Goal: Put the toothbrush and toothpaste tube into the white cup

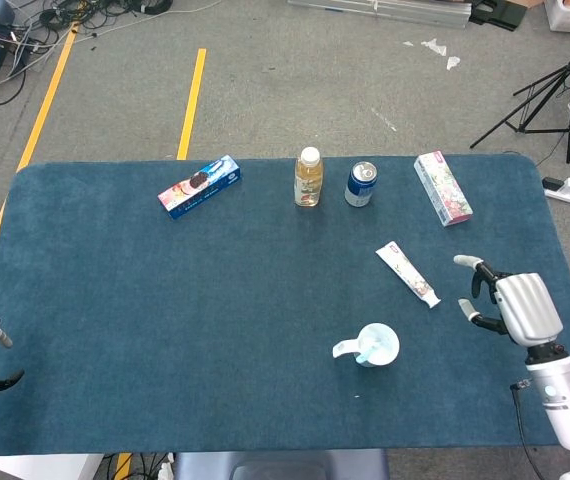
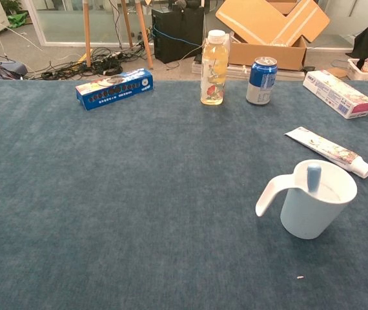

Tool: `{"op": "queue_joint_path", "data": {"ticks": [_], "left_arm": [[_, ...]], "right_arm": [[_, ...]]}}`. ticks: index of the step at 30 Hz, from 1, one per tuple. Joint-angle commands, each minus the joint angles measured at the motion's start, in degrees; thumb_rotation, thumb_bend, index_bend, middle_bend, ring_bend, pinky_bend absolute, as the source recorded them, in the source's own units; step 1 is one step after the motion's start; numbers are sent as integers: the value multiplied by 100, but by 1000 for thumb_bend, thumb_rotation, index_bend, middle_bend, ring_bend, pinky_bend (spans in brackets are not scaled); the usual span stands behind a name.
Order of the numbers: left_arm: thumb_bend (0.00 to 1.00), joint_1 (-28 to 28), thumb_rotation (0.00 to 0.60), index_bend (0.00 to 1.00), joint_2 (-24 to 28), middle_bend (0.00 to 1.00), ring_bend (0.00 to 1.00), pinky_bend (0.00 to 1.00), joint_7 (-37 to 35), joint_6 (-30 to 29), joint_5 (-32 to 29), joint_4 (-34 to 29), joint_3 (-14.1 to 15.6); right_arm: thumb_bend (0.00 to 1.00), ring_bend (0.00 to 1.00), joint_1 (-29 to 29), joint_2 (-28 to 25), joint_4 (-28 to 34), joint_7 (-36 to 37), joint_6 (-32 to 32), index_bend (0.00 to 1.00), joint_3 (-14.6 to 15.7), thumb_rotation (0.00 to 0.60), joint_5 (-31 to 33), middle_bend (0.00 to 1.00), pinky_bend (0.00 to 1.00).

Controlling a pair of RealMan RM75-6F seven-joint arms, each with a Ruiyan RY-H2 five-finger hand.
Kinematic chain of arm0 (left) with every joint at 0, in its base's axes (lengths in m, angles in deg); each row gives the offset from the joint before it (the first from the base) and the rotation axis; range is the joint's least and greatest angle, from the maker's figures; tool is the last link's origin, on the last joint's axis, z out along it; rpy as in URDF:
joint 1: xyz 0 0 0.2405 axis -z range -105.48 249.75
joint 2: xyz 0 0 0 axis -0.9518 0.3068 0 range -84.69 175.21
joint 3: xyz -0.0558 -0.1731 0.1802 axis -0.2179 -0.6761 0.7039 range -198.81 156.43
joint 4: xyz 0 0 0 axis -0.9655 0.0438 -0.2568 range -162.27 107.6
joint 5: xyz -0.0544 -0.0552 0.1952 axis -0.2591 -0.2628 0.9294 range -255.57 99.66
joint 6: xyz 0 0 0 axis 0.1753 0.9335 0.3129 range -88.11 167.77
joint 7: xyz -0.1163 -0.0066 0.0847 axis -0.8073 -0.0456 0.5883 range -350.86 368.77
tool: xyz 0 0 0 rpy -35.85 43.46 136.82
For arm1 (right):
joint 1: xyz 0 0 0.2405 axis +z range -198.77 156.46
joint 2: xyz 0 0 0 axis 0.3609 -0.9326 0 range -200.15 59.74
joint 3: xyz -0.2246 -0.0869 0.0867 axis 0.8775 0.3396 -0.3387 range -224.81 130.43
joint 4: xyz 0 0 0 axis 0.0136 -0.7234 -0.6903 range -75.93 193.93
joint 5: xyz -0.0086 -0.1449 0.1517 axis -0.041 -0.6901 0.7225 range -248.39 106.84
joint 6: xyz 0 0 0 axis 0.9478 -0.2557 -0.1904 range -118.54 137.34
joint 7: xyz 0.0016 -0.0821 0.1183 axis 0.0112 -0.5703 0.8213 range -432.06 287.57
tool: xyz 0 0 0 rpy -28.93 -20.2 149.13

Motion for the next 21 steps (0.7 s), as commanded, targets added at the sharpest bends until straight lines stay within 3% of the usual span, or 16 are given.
{"op": "queue_joint_path", "data": {"ticks": [1,6,12,21], "left_arm": [[0,1,600,468,6,250,246,305,-12,6,-14,6,-7],[0,-3,600,468,14,250,246,305,-27,0,7,-2,2],[0,0,600,468,8,250,246,306,-12,1,0,-2,2],[0,11,600,468,5,250,246,305,-1,24,-21,2,-1]], "right_arm": [[290,907,202,-418,331,336,1185,254,-114,600,833,819,995],[293,941,367,-436,292,230,1990,156,-139,600,1545,857,1000],[295,942,642,-355,19,768,3090,116,-267,600,2180,860,1000],[297,960,992,-243,-365,1547,4433,73,-318,600,2204,885,1000]]}}
